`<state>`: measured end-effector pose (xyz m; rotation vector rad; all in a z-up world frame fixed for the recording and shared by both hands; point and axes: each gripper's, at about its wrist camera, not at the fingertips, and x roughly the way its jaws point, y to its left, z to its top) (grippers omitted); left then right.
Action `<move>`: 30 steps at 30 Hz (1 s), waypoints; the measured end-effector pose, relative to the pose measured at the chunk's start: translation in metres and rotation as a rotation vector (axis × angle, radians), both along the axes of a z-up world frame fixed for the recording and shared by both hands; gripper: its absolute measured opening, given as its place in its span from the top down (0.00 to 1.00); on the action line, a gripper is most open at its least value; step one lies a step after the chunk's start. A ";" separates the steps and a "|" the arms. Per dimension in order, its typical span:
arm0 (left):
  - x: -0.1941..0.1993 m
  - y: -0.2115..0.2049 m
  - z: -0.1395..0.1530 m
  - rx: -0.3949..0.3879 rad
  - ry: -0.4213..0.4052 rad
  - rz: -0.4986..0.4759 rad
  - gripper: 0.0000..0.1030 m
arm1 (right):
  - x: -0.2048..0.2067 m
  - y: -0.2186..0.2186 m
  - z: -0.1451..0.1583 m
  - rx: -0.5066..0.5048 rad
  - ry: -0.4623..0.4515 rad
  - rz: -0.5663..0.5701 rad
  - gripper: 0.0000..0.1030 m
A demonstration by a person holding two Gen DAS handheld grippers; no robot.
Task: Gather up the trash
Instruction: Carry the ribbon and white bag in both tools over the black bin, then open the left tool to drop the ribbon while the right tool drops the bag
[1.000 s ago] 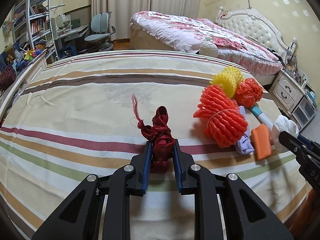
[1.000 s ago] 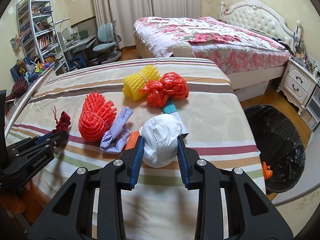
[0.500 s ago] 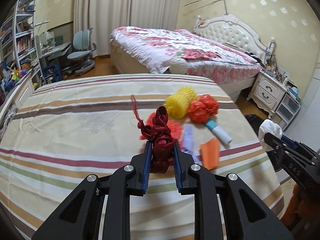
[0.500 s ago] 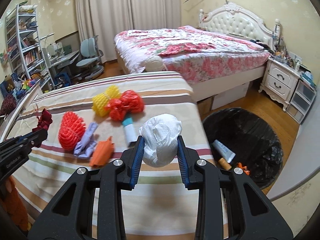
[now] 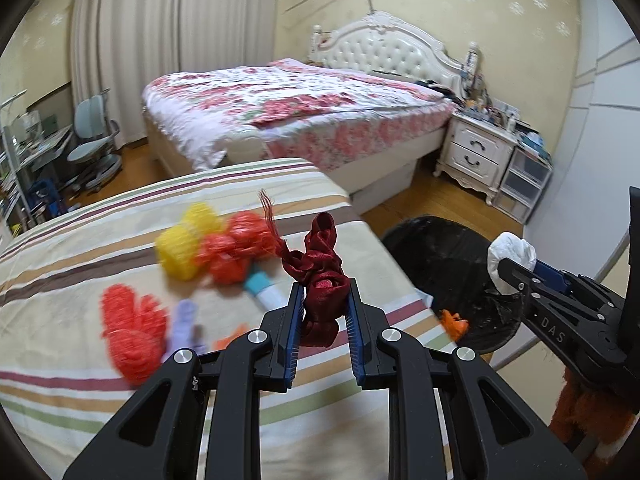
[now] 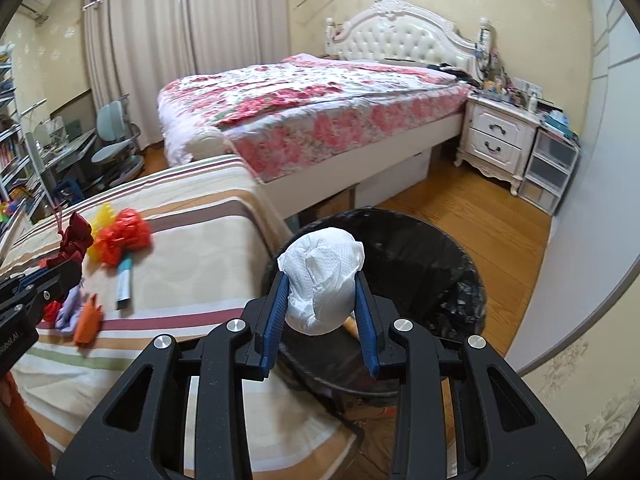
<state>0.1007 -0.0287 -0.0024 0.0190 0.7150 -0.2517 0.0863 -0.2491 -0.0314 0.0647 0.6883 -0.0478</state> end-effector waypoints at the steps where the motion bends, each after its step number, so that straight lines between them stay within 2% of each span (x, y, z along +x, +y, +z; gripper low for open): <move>1: 0.005 -0.011 -0.002 0.004 0.003 -0.018 0.79 | 0.002 -0.004 -0.001 0.001 0.003 -0.008 0.69; 7: 0.025 -0.051 -0.016 0.032 0.018 -0.075 0.79 | 0.014 -0.028 -0.010 -0.001 0.010 -0.055 0.69; 17: 0.054 -0.092 -0.033 0.072 0.046 -0.107 0.79 | 0.031 -0.055 -0.025 0.012 0.032 -0.109 0.69; 30: 0.069 -0.117 -0.051 0.119 0.083 -0.117 0.79 | 0.043 -0.071 -0.040 0.030 0.065 -0.148 0.69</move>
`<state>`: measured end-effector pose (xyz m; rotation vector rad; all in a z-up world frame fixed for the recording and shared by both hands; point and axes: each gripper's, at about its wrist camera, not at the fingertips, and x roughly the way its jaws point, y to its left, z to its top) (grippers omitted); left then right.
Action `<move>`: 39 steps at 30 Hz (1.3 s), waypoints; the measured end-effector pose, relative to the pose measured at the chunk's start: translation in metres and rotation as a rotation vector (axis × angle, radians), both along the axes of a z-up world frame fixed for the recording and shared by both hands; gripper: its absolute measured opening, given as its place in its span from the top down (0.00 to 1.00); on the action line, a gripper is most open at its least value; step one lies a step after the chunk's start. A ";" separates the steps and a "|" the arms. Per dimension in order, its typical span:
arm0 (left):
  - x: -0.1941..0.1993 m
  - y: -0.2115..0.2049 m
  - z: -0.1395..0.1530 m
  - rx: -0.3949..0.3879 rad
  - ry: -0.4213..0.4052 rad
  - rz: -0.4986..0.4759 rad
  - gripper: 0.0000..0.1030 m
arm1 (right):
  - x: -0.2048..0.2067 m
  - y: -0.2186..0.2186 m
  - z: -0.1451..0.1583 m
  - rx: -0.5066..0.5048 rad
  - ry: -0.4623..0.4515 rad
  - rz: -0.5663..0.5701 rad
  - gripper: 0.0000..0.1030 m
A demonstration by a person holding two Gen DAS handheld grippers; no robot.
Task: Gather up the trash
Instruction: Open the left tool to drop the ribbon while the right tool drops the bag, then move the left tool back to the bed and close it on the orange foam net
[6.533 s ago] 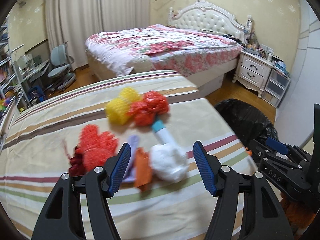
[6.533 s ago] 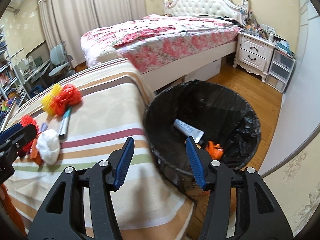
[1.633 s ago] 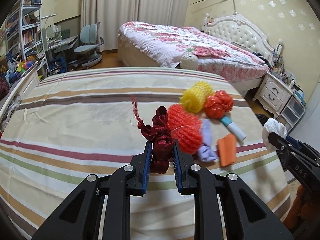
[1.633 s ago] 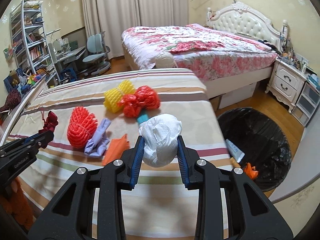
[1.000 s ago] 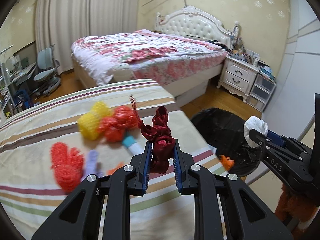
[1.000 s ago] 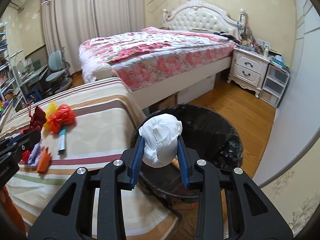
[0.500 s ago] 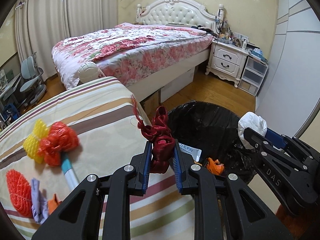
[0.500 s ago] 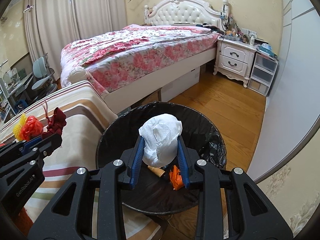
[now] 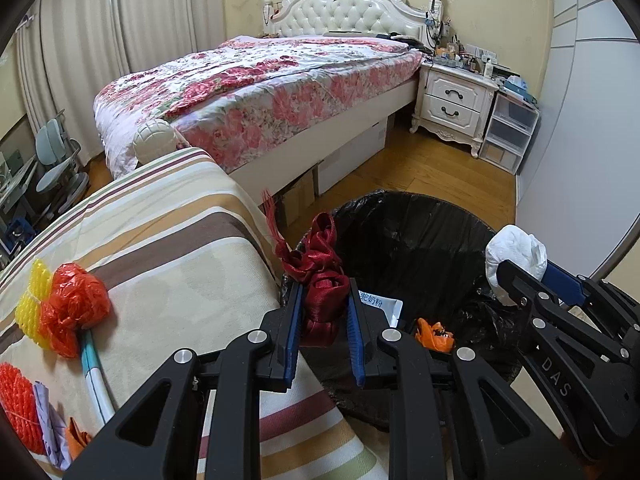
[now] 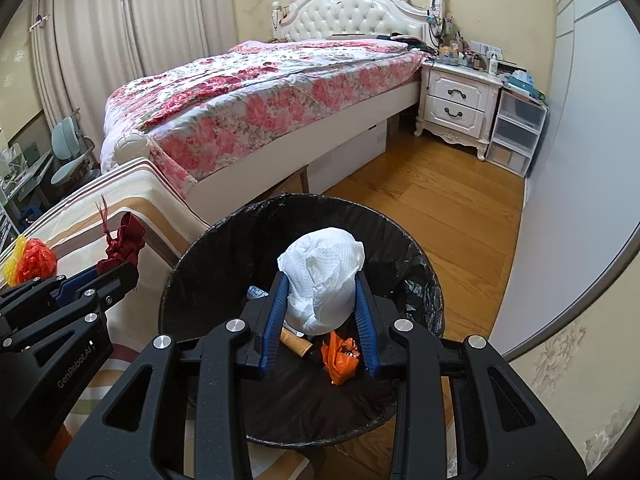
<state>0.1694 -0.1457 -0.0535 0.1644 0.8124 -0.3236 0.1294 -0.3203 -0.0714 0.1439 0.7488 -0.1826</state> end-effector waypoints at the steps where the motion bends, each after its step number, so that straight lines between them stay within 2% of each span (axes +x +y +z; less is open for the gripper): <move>1: 0.001 -0.002 -0.001 0.003 0.002 -0.001 0.79 | 0.000 -0.001 -0.001 0.001 0.002 -0.003 0.69; 6: 0.003 -0.005 -0.002 0.008 0.005 -0.003 0.77 | 0.003 -0.004 -0.004 0.008 0.009 -0.008 0.66; 8: 0.003 -0.006 -0.002 0.011 0.003 -0.004 0.68 | 0.004 -0.004 -0.005 0.002 0.007 -0.014 0.58; 10: 0.004 -0.007 -0.001 0.010 -0.002 -0.001 0.53 | 0.004 -0.003 -0.006 -0.002 0.006 -0.020 0.53; 18: 0.000 -0.006 0.004 0.014 -0.023 0.014 0.34 | -0.006 -0.006 -0.007 -0.009 0.007 -0.046 0.46; 27: -0.016 0.024 0.022 -0.002 -0.049 0.054 0.32 | -0.023 0.007 0.003 -0.001 -0.006 -0.034 0.38; 39: -0.051 0.101 0.039 -0.031 -0.061 0.173 0.32 | -0.039 0.069 0.014 0.034 -0.013 0.102 0.38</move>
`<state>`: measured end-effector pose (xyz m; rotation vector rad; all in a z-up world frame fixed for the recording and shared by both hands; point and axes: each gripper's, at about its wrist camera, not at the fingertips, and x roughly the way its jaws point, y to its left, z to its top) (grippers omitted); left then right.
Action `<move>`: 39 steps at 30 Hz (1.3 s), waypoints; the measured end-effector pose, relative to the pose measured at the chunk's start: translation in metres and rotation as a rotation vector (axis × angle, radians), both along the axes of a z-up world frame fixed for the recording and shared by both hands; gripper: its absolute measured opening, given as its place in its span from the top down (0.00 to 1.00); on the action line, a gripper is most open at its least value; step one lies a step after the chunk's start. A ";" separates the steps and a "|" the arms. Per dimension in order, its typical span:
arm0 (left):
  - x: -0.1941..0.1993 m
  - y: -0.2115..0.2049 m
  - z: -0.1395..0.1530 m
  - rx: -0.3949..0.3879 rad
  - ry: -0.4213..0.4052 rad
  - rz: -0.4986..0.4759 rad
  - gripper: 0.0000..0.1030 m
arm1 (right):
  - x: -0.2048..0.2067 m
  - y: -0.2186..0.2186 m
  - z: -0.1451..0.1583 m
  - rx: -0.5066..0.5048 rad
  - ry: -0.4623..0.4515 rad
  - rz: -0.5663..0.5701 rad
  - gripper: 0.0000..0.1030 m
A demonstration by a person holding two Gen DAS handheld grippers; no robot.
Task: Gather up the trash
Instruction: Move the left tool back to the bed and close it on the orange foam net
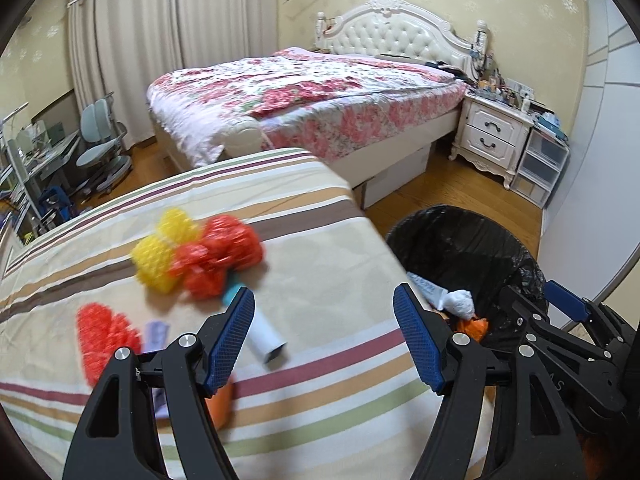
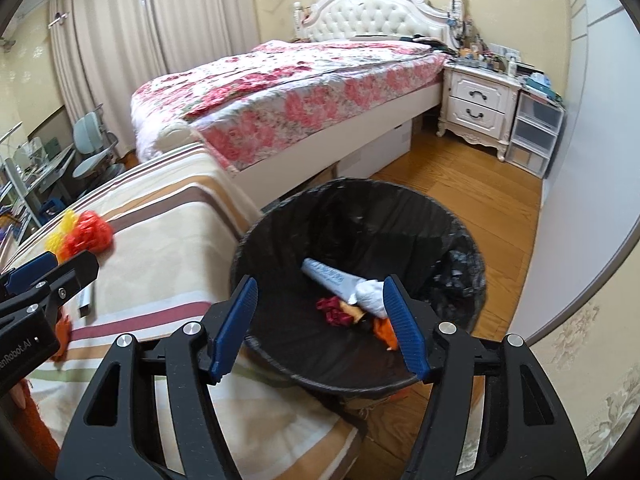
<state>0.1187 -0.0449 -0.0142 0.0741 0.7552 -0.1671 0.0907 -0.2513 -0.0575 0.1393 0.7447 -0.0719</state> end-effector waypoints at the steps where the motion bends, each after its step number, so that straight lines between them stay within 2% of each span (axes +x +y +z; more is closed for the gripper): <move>1: -0.003 0.006 0.001 0.000 -0.002 0.011 0.32 | -0.001 0.006 0.001 -0.003 0.000 0.014 0.38; 13: -0.022 0.089 -0.001 -0.012 -0.011 0.187 0.32 | -0.002 0.073 0.006 -0.018 0.005 0.149 0.38; 23: -0.019 0.140 -0.021 -0.017 0.051 0.278 0.32 | -0.006 0.101 0.005 -0.036 0.017 0.202 0.37; 28: -0.022 0.156 -0.029 -0.019 0.073 0.296 0.32 | -0.004 0.110 0.002 -0.041 0.027 0.221 0.37; 31: -0.021 0.156 -0.029 -0.041 0.086 0.279 0.32 | -0.005 0.115 0.000 -0.043 0.032 0.232 0.37; 36: -0.018 0.151 -0.031 -0.027 0.077 0.253 0.33 | -0.007 0.124 0.002 -0.048 0.032 0.250 0.37; 39: -0.017 0.153 -0.033 -0.031 0.079 0.242 0.46 | -0.007 0.129 0.003 -0.050 0.030 0.263 0.37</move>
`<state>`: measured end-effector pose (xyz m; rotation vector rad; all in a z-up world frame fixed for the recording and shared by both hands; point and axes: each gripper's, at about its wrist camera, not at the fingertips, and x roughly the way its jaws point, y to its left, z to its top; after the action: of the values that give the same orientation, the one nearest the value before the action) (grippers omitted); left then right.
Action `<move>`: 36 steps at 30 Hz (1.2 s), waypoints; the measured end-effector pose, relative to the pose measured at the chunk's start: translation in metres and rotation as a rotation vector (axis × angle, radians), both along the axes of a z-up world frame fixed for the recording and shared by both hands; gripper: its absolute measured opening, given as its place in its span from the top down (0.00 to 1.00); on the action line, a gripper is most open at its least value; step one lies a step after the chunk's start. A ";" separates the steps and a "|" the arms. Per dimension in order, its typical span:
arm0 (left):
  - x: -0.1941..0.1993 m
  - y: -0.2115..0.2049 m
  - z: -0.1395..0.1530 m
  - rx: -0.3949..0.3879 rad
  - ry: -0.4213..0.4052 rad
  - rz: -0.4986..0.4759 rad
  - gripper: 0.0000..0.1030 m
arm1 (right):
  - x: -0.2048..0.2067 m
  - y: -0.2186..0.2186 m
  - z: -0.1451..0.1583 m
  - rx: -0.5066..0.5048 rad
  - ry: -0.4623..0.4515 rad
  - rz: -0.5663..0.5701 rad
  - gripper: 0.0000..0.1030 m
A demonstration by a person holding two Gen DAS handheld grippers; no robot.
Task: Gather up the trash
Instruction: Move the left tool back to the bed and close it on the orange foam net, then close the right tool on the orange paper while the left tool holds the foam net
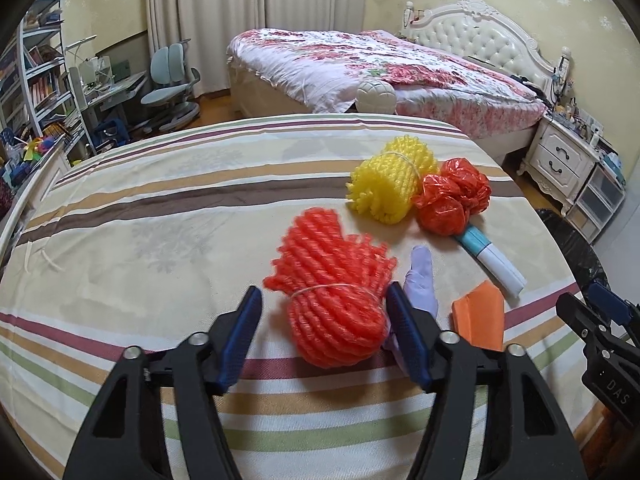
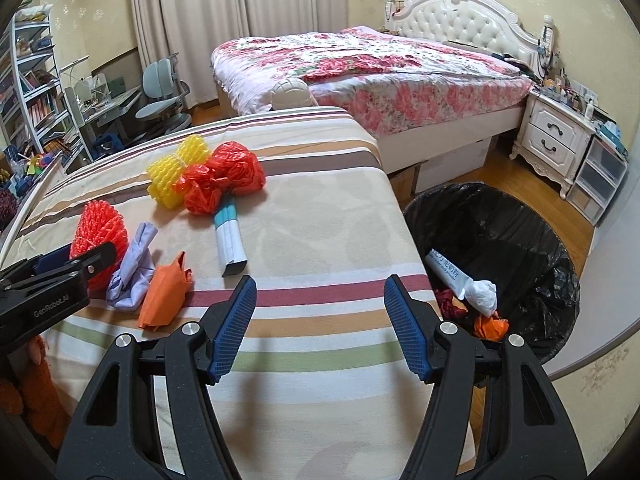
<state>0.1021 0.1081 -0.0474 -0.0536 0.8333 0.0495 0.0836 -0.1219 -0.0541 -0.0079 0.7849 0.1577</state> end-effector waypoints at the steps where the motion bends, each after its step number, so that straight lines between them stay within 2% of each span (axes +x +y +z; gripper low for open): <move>1: 0.000 0.000 -0.001 -0.005 0.003 -0.005 0.53 | 0.000 0.002 0.000 -0.001 0.000 0.004 0.37; 6: -0.004 0.001 -0.001 0.010 -0.007 -0.019 0.58 | 0.000 0.014 0.002 0.001 0.001 0.033 0.37; 14: -0.013 0.021 0.000 0.031 -0.019 0.017 0.58 | -0.002 0.044 0.006 -0.001 -0.003 0.098 0.37; 23: -0.018 0.041 0.000 0.040 -0.026 0.059 0.58 | -0.003 0.080 -0.005 -0.032 0.030 0.173 0.37; 29: -0.019 0.050 -0.002 0.027 -0.021 0.073 0.58 | 0.000 0.088 -0.013 -0.045 0.070 0.179 0.49; 36: -0.017 0.051 -0.004 0.019 -0.020 0.073 0.58 | -0.002 0.093 -0.016 -0.062 0.079 0.198 0.68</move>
<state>0.0847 0.1589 -0.0518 -0.0667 0.8112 0.1251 0.0819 -0.0291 -0.0698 -0.1385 0.8675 0.3229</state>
